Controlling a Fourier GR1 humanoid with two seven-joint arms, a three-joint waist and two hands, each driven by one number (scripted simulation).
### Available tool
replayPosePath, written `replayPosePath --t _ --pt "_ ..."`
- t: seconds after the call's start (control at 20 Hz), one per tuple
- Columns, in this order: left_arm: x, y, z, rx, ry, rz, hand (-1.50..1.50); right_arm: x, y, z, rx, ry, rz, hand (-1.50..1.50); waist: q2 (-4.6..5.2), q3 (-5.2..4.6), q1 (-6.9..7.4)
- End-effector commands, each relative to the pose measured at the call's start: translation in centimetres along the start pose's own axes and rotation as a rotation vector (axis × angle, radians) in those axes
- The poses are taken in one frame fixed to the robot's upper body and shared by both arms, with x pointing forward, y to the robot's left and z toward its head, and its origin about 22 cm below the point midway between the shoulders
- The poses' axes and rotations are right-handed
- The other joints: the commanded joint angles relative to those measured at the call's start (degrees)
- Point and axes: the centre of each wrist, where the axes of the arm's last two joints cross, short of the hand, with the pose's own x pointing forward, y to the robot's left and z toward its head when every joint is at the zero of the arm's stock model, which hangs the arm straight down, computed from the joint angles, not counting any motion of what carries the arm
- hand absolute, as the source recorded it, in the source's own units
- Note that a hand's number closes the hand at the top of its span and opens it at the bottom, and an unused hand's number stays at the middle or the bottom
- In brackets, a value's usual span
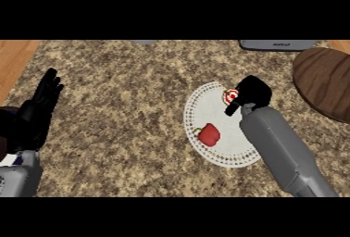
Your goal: Pick the cupcake from the placemat and place it in the bowl
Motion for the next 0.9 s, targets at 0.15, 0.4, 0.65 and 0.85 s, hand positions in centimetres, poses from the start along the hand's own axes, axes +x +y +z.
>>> replayPosePath --t 0.15,0.4,0.65,0.85 --pt "0.7 -1.2 -0.8 -0.024 -0.004 0.015 0.0 0.7 -10.3 -5.7 -0.23 0.14 0.002 1.5 0.16 -0.01 1.29" --pt "0.1 -0.4 -0.2 -0.025 -0.006 -0.019 0.0 2.8 -14.0 -4.8 -0.56 0.159 -0.047 1.5 -0.25 -0.08 1.06" --pt "-1.0 -1.5 0.0 0.006 -0.001 -0.007 0.0 4.6 -19.2 -3.6 -0.679 0.161 -0.192 1.5 -0.62 -0.08 -0.25" --pt "-0.8 0.5 0.1 0.017 0.02 0.002 0.0 3.9 -18.5 -4.5 -0.698 0.211 -0.194 1.5 -0.82 -0.06 -0.65"
